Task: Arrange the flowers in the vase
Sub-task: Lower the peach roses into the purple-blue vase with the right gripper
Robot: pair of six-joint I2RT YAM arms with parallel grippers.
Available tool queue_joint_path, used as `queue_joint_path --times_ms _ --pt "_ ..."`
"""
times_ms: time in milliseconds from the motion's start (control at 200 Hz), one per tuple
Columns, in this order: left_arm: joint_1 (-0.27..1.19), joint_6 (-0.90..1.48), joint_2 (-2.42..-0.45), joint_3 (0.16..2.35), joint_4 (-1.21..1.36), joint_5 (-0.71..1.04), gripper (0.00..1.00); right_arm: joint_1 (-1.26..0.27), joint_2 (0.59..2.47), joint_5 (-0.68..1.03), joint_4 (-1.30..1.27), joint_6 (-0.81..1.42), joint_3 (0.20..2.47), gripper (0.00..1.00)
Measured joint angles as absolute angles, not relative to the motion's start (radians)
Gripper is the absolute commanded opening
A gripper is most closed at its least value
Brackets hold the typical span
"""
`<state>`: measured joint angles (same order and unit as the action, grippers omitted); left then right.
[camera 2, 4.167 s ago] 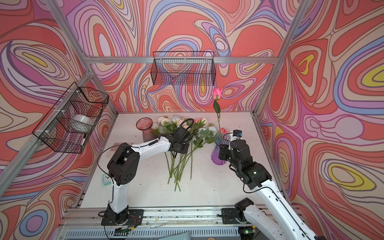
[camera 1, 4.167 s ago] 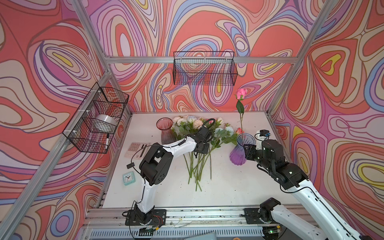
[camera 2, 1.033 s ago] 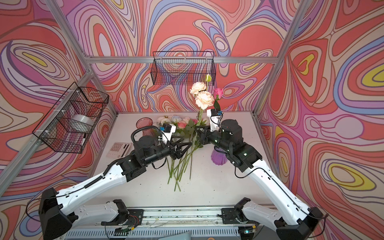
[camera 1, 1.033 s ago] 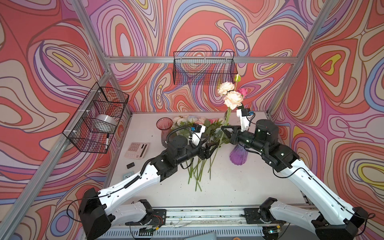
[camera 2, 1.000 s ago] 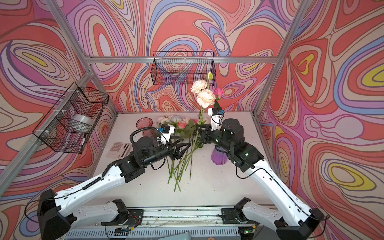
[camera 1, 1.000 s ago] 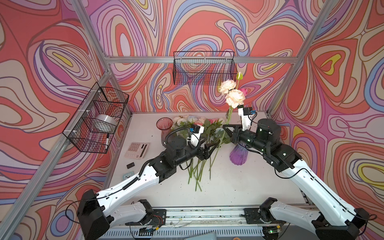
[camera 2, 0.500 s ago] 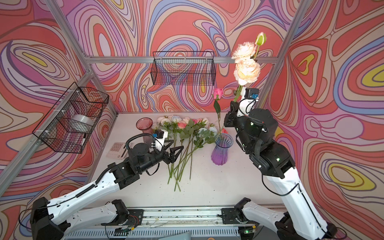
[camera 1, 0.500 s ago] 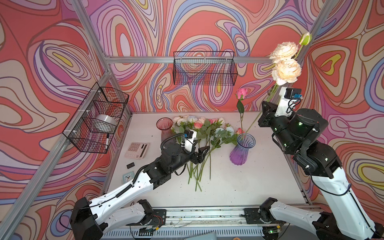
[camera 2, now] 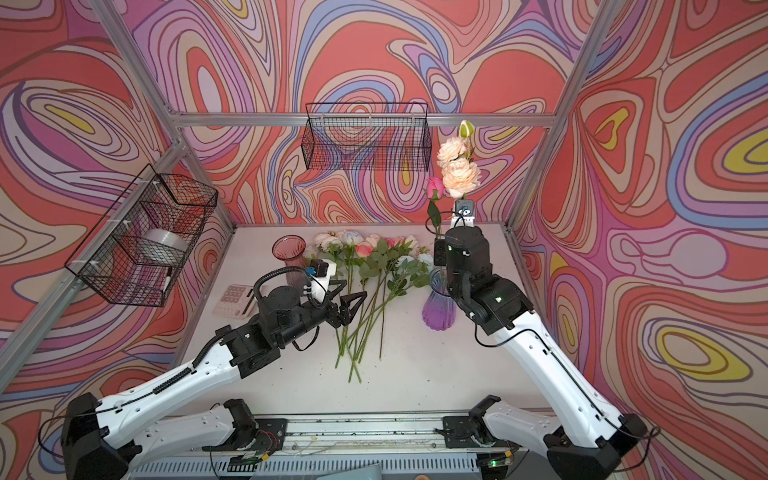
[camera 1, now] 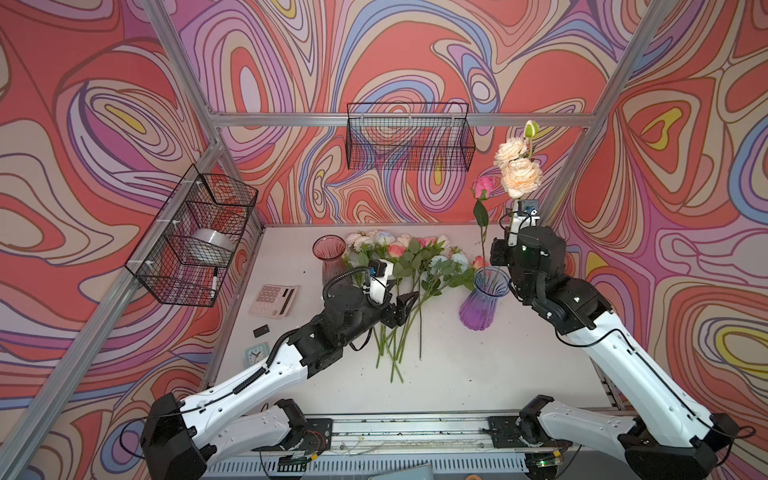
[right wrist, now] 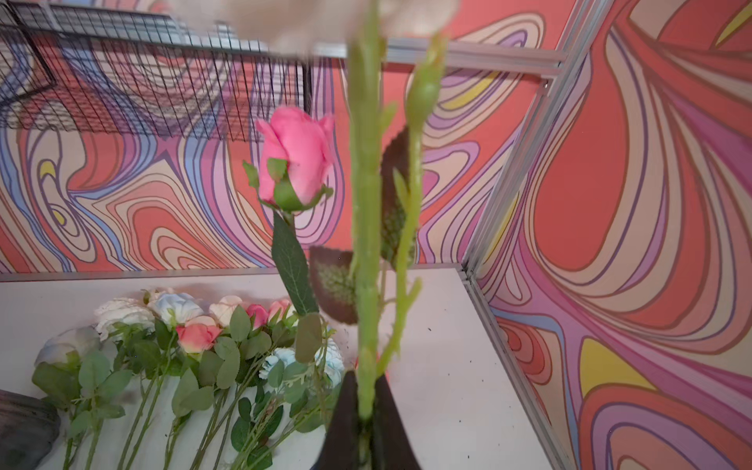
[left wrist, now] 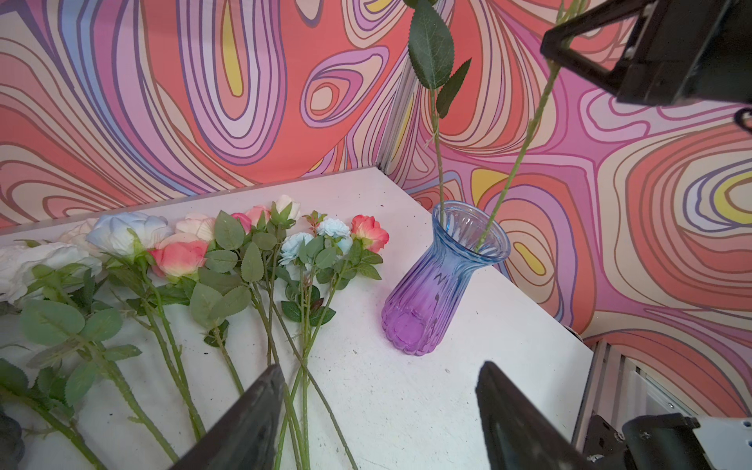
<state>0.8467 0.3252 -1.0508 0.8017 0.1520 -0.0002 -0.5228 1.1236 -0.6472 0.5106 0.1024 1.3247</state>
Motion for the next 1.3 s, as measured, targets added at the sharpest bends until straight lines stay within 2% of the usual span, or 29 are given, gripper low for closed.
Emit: queue_joint_path --times_ms 210,345,881,1041,1117,1227,1302 --pt "0.846 0.326 -1.056 0.791 0.144 -0.002 0.75 -0.503 1.094 -0.63 0.503 0.211 1.177 0.13" --pt "0.846 0.326 -1.072 0.791 0.141 -0.002 0.75 -0.503 1.077 -0.601 0.51 0.268 1.119 0.23" --pt "0.846 0.352 -1.095 0.779 0.136 -0.023 0.74 -0.503 0.939 -0.496 0.583 0.321 1.144 0.34" --pt "0.846 0.379 -1.163 0.81 0.049 -0.117 0.69 -0.503 0.867 -0.483 0.625 0.325 1.216 0.35" --pt "0.836 0.405 -1.226 0.86 -0.028 -0.162 0.63 -0.503 0.832 -0.49 0.643 0.329 1.221 0.34" --pt "0.79 0.455 -1.327 0.94 -0.139 -0.182 0.48 -0.503 0.807 -0.473 0.663 0.345 1.183 0.25" --pt "0.755 0.482 -1.388 0.986 -0.209 -0.182 0.42 -0.503 0.806 -0.427 0.671 0.358 1.124 0.19"
